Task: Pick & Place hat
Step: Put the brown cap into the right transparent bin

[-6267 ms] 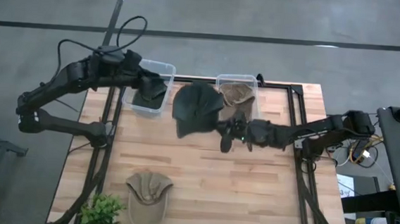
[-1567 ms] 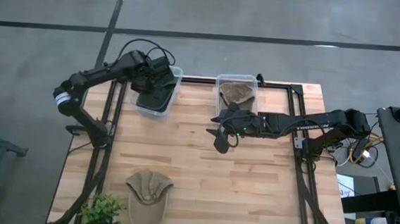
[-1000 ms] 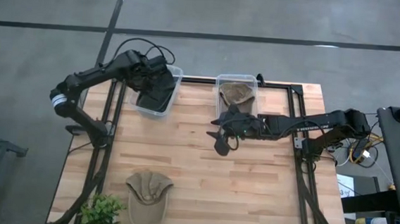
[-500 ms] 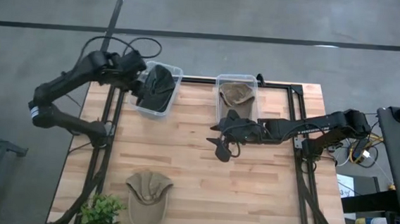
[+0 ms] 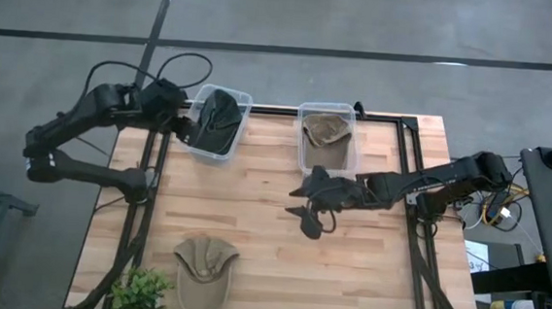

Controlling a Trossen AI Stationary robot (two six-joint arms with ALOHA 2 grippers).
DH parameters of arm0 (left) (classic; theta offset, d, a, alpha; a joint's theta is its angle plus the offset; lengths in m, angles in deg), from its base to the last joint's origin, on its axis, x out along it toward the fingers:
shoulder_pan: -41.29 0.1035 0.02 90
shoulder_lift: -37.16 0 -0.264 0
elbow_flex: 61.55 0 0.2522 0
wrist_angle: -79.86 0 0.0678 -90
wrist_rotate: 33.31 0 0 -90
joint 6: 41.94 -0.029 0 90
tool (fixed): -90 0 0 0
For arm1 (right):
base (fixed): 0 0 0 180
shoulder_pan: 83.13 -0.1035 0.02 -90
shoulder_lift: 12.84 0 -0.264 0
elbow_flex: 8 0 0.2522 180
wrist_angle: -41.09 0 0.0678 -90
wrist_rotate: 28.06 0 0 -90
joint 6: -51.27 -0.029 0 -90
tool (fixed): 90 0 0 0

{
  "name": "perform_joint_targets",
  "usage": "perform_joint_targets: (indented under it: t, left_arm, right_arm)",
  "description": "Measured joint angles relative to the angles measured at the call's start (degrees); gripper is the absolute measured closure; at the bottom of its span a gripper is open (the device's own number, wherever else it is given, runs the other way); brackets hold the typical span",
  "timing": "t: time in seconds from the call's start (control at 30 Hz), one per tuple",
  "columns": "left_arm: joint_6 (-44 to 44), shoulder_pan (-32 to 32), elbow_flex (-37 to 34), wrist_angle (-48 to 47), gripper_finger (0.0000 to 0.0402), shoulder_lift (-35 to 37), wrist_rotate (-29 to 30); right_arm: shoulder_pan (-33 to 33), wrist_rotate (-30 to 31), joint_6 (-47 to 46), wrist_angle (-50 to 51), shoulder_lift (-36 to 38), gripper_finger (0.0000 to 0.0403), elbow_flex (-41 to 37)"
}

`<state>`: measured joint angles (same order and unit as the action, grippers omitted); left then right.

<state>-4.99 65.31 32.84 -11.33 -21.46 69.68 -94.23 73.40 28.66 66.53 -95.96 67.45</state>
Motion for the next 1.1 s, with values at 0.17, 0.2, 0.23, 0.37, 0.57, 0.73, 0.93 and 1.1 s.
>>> perform_joint_targets:
  t: [0.17,0.2,0.23,0.37,0.57,0.73,0.93,1.1]
  left_arm:
    - [0.8,-2.5,-4.4,6.6,0.0248,0.9,-0.9]
    - [1.2,-3.1,-5.3,7.8,0.0248,0.9,-2.1]
    - [1.7,-3.9,-6.0,8.5,0.0248,0.8,-2.9]
    - [6.1,-8.7,-9.1,8.9,0.0248,0.6,-4.1]
    - [14.6,-17.9,-13.7,10.3,0.0248,0.6,-4.5]
    - [19.0,-24.3,-15.5,10.5,0.0248,0.3,-4.5]
    - [23.3,-29.1,-15.8,11.8,0.0248,0.3,-3.8]
    - [24.7,-29.9,-16.8,14.4,0.0248,-0.1,-2.9]
  right_arm:
    - [-1.8,0.0,0.0,0.0,-0.9,0.0187,0.0]
    - [-1.9,0.0,-0.1,0.0,-1.2,0.0187,0.0]
    - [-2.0,0.0,-0.7,0.1,-1.4,0.0187,0.0]
    - [-2.1,0.0,-2.8,0.2,-2.3,0.0186,0.0]
    - [-2.2,0.0,-3.2,-0.6,-4.4,0.0186,-0.1]
    - [-2.8,-3.1,-4.9,-1.3,-6.6,0.0186,-0.1]
    - [-4.0,-5.5,-5.6,-2.8,-9.6,0.0186,-0.1]
    - [-5.2,-5.6,-5.6,-6.6,-12.3,0.0186,-0.1]
